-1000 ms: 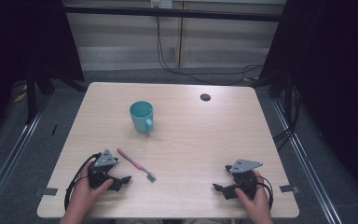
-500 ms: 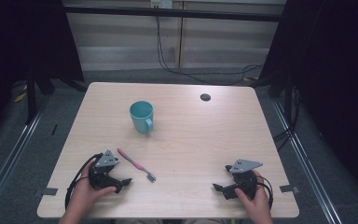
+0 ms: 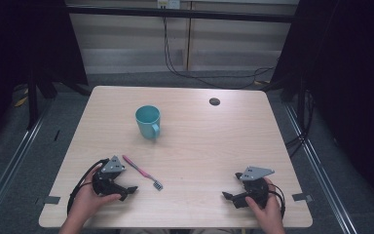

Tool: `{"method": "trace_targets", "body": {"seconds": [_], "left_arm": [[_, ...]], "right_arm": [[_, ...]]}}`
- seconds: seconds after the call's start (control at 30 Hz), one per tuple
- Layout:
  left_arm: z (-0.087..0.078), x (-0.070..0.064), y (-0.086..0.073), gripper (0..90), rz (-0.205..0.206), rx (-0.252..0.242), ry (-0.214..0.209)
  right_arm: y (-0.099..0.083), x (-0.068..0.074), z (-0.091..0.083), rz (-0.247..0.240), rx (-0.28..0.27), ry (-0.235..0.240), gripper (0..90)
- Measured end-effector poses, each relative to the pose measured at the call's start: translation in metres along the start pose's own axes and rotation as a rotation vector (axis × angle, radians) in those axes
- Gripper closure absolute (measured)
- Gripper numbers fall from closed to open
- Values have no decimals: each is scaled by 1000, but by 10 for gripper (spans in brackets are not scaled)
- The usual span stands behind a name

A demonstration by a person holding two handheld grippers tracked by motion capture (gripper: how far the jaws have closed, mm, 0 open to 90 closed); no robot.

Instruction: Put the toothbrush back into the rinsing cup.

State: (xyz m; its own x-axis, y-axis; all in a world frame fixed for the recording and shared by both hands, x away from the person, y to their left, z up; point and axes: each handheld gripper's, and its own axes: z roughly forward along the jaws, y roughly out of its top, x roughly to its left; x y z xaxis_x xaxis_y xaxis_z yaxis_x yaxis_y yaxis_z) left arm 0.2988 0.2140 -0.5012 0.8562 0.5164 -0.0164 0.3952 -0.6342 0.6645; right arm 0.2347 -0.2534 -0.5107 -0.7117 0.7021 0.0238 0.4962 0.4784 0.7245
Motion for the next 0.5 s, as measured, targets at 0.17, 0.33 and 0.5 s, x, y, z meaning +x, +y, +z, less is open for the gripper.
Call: {"method": "trace_targets", "body": {"seconds": [0.17, 0.33, 0.5], "left_arm": [[-2, 0, 10, 176, 61, 67, 14], [-6, 3, 16, 184, 85, 76, 19], [-10, 8, 24, 187, 118, 118, 30]], "right_arm": [[0, 0, 0, 2, 0, 0, 126], [0, 0, 0, 1, 0, 0, 125], [0, 0, 0, 2, 0, 0, 125]]}}
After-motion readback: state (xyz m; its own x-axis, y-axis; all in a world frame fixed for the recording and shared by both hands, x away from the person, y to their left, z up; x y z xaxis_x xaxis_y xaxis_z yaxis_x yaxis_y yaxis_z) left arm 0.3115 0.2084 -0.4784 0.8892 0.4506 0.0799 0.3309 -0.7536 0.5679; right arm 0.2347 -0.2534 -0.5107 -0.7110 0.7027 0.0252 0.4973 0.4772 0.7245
